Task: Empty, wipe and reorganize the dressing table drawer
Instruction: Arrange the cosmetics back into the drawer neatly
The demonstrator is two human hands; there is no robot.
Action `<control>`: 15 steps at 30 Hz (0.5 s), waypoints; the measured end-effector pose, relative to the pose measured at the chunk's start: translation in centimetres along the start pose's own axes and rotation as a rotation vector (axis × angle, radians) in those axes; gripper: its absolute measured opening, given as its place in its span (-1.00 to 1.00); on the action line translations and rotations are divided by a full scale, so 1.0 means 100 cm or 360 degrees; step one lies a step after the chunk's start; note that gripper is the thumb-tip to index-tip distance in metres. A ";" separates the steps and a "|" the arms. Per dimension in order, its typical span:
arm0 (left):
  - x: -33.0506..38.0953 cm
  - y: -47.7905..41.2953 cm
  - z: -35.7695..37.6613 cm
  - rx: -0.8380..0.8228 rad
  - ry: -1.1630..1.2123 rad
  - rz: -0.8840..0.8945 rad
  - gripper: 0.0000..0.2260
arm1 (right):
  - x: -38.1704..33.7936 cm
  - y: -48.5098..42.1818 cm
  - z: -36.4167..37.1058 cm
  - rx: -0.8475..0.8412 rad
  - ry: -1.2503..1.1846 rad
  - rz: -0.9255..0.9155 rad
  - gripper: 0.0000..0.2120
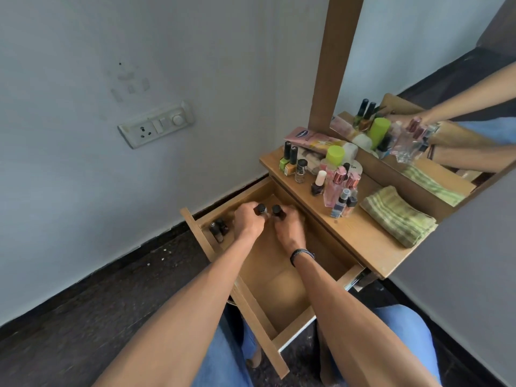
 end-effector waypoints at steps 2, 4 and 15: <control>0.002 -0.004 0.004 0.0026 0.0003 -0.0006 -0.82 | 0.009 -0.007 0.010 0.0010 -0.0022 0.0053 -0.72; 0.000 -0.009 0.008 0.0041 0.0004 -0.0023 -0.78 | 0.018 -0.007 0.016 0.0059 -0.0075 0.0094 -0.60; 0.003 -0.012 0.016 0.0174 0.0055 0.0005 -0.75 | 0.013 -0.008 0.009 0.0253 -0.0166 0.0097 -0.72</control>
Point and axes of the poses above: each hand's wrist, its own y-axis away from the middle knuckle, its own z-axis out of the palm, x = y × z, the point moved 2 cm from there along -y, towards the middle knuckle, and after that the axes turned 8 degrees about -z, right-handed, at the moved point
